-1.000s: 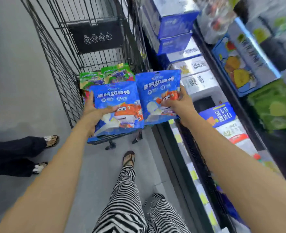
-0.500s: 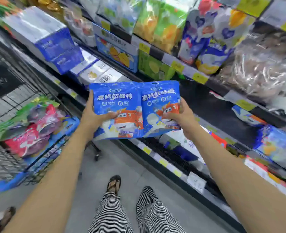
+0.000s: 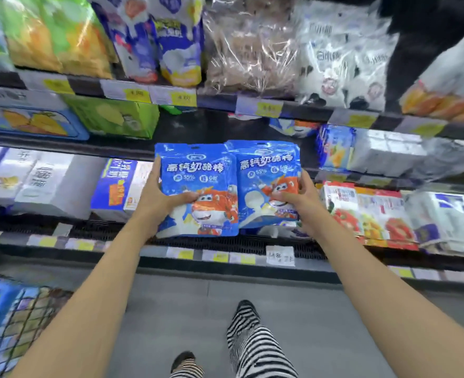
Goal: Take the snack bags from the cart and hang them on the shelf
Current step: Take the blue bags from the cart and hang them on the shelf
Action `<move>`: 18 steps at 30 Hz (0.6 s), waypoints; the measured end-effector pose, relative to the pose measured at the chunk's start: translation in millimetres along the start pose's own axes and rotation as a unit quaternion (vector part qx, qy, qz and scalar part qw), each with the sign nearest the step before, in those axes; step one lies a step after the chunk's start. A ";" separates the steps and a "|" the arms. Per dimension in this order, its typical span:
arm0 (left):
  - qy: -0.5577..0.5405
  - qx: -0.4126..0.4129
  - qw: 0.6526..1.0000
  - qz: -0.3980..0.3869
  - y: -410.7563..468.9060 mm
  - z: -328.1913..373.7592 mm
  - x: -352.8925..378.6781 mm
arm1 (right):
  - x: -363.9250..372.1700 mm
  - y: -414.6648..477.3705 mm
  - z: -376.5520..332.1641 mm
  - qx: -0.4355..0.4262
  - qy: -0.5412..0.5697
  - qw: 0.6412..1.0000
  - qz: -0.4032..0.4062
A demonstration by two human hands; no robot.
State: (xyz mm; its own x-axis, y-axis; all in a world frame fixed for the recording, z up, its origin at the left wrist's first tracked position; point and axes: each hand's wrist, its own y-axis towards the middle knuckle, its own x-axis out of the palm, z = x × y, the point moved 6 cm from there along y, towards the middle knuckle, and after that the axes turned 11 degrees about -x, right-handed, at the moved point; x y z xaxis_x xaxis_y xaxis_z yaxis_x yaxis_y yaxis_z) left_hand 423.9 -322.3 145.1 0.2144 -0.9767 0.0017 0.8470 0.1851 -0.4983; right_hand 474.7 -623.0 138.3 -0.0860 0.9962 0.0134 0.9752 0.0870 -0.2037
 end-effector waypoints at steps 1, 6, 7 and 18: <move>0.004 0.011 1.000 -0.009 6.8 -2.8 7.2 | -7.1 2.7 8.4 -0.004 0.011 1.000 0.012; 0.021 0.076 0.995 -0.066 50.8 -18.0 38.3 | -37.6 31.4 43.9 -0.062 0.060 0.994 0.064; 0.024 0.096 0.993 -0.072 60.1 -20.9 42.5 | -41.5 38.1 49.1 -0.071 0.068 0.993 0.070; 0.007 0.263 0.960 -0.098 146.0 -41.9 74.2 | -74.7 110.8 83.7 -0.261 0.116 0.955 0.079</move>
State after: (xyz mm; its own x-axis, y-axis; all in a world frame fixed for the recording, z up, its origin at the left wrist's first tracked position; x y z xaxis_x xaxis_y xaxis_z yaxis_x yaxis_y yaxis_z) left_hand 543.1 -372.3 36.2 0.0233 -0.9990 0.0378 0.9996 0.0239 0.0164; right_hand 572.1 -688.1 32.8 0.0593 0.9660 0.2516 0.9460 -0.1349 0.2948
